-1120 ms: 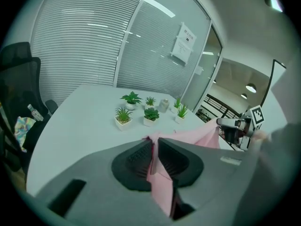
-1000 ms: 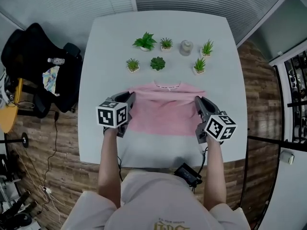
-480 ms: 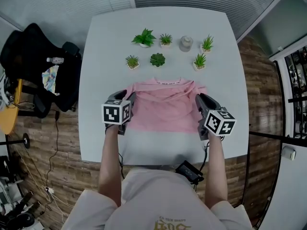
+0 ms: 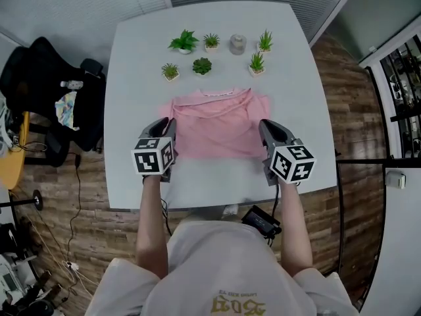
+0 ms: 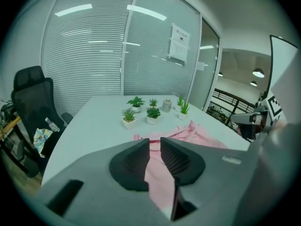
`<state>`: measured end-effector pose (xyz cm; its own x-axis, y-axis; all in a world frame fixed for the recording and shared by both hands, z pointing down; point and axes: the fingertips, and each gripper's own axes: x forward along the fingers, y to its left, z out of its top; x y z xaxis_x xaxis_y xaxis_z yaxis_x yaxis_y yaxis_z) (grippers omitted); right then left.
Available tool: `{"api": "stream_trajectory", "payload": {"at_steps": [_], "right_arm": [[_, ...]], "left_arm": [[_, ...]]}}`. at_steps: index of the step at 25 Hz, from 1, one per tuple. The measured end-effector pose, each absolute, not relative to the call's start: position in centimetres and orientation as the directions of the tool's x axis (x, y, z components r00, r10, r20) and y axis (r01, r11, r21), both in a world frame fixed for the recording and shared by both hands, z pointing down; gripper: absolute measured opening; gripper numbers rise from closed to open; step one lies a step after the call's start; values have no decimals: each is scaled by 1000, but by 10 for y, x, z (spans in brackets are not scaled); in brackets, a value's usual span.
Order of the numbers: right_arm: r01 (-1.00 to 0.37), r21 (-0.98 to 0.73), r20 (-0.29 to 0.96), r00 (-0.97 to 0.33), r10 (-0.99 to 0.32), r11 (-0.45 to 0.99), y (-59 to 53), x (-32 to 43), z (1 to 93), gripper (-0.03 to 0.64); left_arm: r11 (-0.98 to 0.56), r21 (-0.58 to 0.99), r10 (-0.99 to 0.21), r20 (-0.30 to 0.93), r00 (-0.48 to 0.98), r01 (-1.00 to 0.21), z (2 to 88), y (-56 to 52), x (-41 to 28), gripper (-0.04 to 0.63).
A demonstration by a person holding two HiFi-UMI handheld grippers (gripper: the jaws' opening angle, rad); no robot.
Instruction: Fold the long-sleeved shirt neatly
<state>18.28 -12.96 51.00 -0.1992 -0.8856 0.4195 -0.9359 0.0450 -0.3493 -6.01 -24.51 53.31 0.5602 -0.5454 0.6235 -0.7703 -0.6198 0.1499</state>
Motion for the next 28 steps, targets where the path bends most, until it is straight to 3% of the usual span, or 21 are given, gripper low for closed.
{"api": "stream_trajectory", "payload": {"at_steps": [5, 28], "right_arm": [[-927, -364, 355, -226, -907, 88, -92, 166, 485, 12], [-962, -236, 159, -176, -971, 136, 11, 118, 403, 12]], "left_arm": [[-624, 222, -552, 554, 624, -749, 508, -200, -60, 9], [-678, 190, -649, 300, 699, -710, 406, -74, -77, 8]]}}
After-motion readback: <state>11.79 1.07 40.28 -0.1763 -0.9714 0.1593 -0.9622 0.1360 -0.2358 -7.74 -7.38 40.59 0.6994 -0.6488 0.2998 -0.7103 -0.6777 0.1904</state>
